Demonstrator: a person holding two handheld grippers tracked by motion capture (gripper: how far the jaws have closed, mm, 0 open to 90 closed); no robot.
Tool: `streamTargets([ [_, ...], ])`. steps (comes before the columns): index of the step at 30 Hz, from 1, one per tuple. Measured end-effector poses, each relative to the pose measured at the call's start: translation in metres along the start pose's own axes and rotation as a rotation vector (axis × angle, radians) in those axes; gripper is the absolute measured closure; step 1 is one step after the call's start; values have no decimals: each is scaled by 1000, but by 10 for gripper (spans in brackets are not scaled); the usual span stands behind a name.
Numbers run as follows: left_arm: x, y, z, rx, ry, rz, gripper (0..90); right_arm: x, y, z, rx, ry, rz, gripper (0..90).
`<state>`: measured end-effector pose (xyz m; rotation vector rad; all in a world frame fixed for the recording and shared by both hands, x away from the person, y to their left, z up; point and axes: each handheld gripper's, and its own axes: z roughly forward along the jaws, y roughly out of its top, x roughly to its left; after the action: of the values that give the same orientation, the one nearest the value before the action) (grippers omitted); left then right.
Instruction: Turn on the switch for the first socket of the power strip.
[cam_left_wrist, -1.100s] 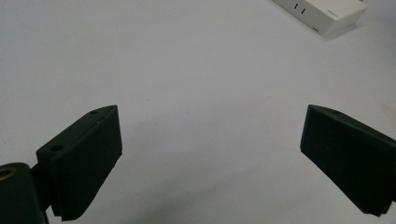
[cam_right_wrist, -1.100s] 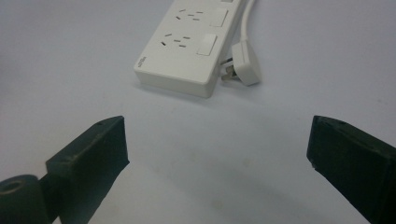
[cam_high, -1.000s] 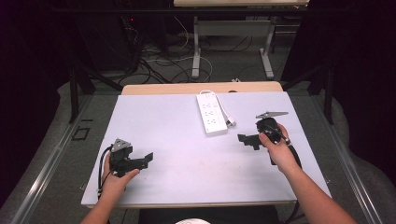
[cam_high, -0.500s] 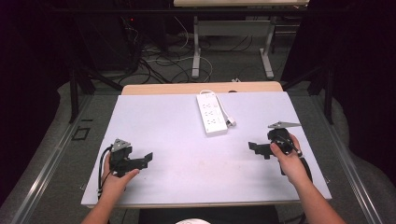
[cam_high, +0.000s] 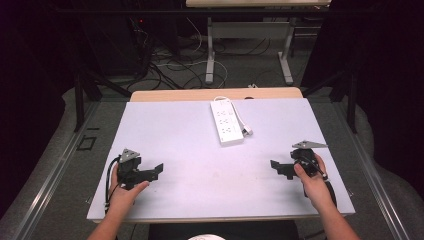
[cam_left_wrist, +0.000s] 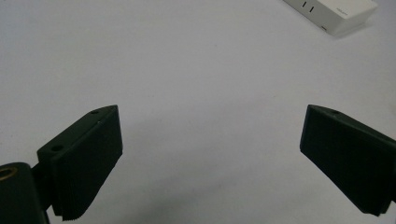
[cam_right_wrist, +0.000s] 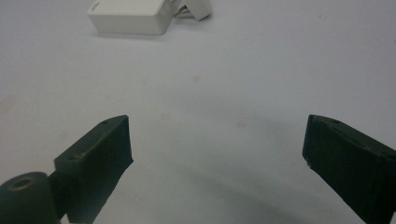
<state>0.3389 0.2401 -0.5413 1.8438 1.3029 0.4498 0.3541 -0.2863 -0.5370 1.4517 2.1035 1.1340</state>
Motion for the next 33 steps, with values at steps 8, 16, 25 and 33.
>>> streamTargets([
  [8,0,1,-1,17,-8,3,61,-4,-6,0,-39,-41,17,77],
  [16,1,1,-1,6,-12,6,61,-10,-15,4,-38,-76,17,91],
  [25,1,1,0,-5,-9,4,61,-11,-19,8,-28,-90,10,95],
  [33,1,1,0,-4,-9,4,61,-14,-20,8,-21,-93,30,95],
])
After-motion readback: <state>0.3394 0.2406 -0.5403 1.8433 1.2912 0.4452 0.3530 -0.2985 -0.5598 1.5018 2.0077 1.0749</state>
